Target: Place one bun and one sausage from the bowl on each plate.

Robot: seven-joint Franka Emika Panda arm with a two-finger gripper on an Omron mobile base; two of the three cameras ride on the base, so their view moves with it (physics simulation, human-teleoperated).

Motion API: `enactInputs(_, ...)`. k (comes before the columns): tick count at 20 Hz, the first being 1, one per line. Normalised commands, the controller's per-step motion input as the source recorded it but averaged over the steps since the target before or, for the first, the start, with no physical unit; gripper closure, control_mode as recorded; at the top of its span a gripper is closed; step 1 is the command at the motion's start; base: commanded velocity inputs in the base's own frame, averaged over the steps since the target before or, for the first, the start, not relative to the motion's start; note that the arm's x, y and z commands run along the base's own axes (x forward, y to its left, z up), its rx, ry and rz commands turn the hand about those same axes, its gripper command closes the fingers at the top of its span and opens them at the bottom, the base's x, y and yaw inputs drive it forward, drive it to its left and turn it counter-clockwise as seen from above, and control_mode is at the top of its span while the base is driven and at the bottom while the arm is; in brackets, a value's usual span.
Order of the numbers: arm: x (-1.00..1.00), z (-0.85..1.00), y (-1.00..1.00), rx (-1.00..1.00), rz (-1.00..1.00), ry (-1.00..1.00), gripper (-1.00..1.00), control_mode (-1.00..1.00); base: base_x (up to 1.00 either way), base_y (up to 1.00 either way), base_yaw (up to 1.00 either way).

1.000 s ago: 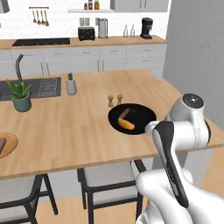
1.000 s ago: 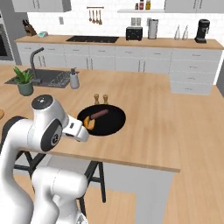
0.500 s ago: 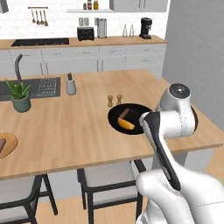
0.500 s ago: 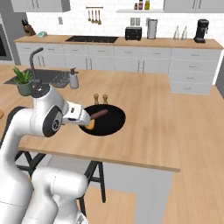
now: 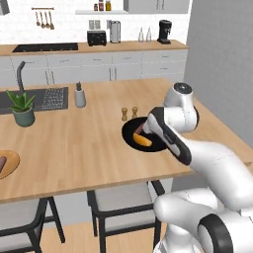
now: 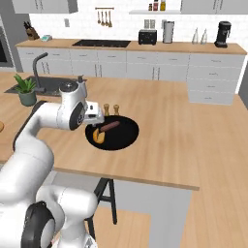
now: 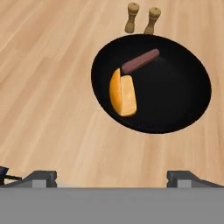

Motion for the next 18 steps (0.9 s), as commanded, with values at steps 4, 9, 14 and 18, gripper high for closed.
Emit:
enactInputs(4,0.72,-0.44,0.42,-0.02,-0.01,0.24,-1.0,-1.0,0.0,0.0,0.0)
enactInputs(9,0.44,-0.2,-0.05,0.02,0.0,0.03,-1.0,-1.0,0.0,0.0,0.0)
enactInputs(14,0.5,-0.22,0.0,0.0,0.0,0.02,-1.0,-1.0,0.0,0.0,0.0)
enactInputs(18,0.49,-0.34,0.0,0.0,0.0,0.03,-1.0,-1.0,0.0,0.0,0.0)
